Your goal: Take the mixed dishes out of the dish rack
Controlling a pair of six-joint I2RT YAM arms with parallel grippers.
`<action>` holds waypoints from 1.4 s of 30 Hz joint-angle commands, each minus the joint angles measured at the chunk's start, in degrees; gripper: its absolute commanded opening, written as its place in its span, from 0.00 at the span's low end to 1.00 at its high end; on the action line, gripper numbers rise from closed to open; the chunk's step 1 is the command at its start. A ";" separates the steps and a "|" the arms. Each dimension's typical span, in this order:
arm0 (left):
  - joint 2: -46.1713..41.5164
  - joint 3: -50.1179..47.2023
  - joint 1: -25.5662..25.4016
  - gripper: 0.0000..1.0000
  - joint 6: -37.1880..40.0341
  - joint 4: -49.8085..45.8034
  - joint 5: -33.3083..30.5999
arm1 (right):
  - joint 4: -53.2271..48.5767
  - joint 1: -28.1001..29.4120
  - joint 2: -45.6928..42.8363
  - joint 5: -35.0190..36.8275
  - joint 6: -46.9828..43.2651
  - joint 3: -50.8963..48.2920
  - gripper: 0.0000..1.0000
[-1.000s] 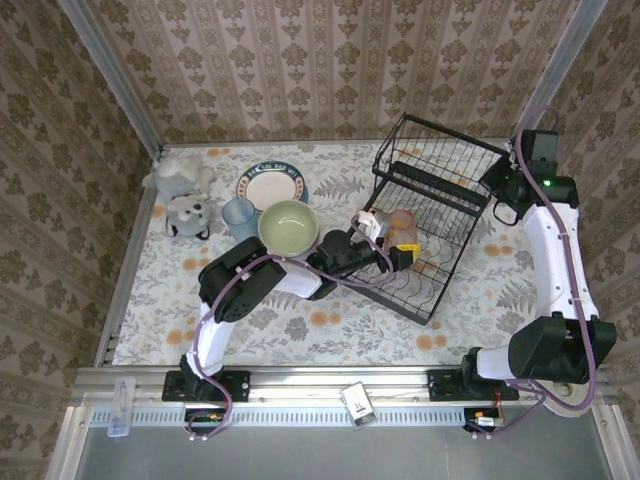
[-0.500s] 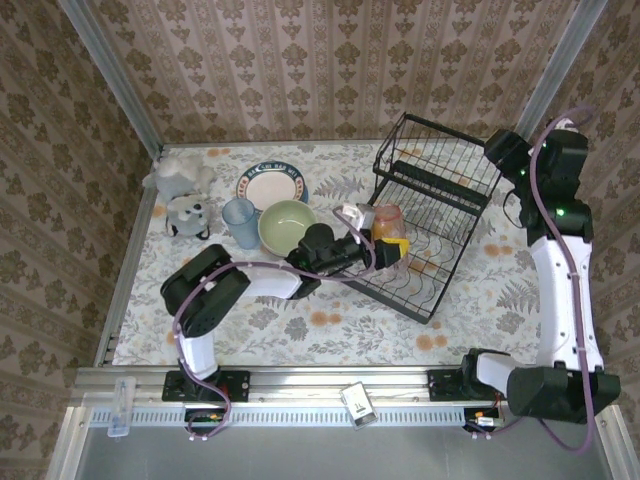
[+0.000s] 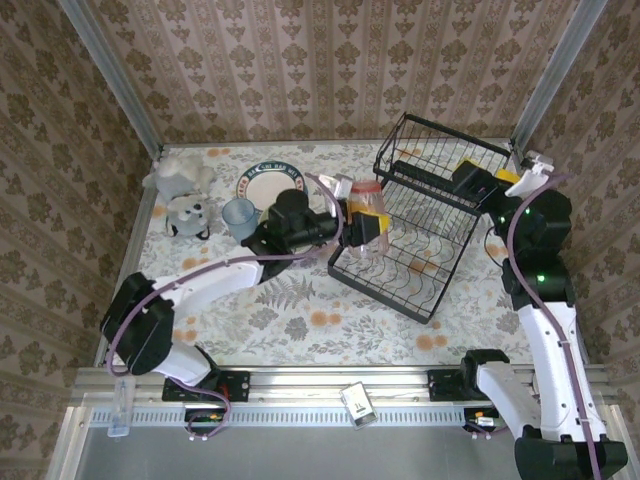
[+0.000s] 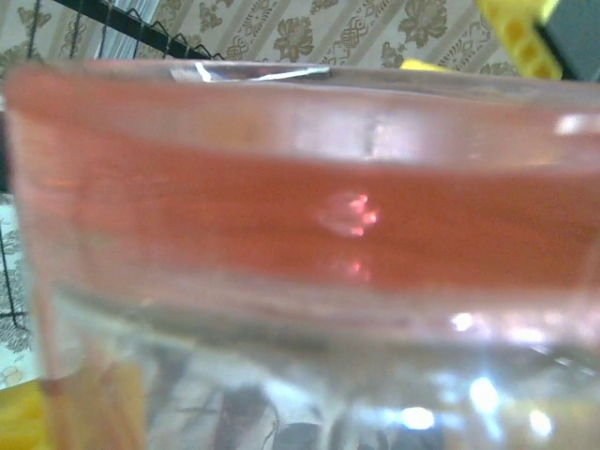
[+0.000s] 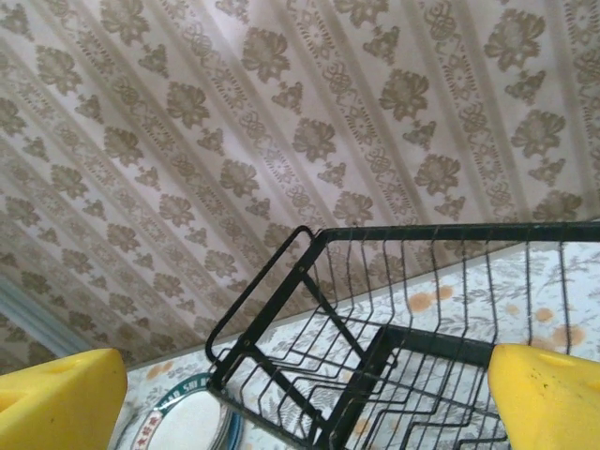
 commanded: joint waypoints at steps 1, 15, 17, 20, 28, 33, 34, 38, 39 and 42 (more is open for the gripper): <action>-3.48 5.12 3.52 0.71 -3.45 -14.12 4.40 | 5.39 2.82 -4.05 -3.62 -3.49 -3.20 1.00; -5.07 14.49 14.31 0.69 -17.87 -25.66 14.07 | 11.69 24.77 -12.26 0.32 -24.53 -17.78 0.92; -4.89 14.93 15.14 0.69 -20.94 -25.36 14.76 | 13.95 29.51 -11.65 2.80 -28.95 -18.93 0.91; -4.47 14.63 16.03 0.69 -26.14 -22.61 15.43 | 17.08 35.54 -9.21 5.41 -34.46 -20.07 0.87; -3.30 16.16 15.69 0.68 -32.24 -20.48 15.38 | 26.57 43.50 -0.95 11.64 -40.49 -19.95 0.79; -3.26 15.77 14.99 0.68 -32.19 -21.18 14.87 | 31.37 44.31 4.38 11.82 -40.27 -17.16 0.76; -3.22 15.69 14.81 0.68 -32.04 -21.12 14.64 | 32.53 44.47 5.41 11.83 -39.97 -16.65 0.75; -3.22 14.77 14.25 0.68 -32.45 -20.17 14.11 | 35.99 45.01 9.04 13.08 -39.28 -14.73 0.70; -3.24 14.64 14.09 0.68 -32.45 -20.05 14.09 | 36.85 45.11 9.74 13.28 -39.13 -14.41 0.69; -3.44 13.89 13.81 0.68 -32.88 -19.39 13.72 | 38.28 45.42 12.34 15.51 -38.80 -13.04 0.63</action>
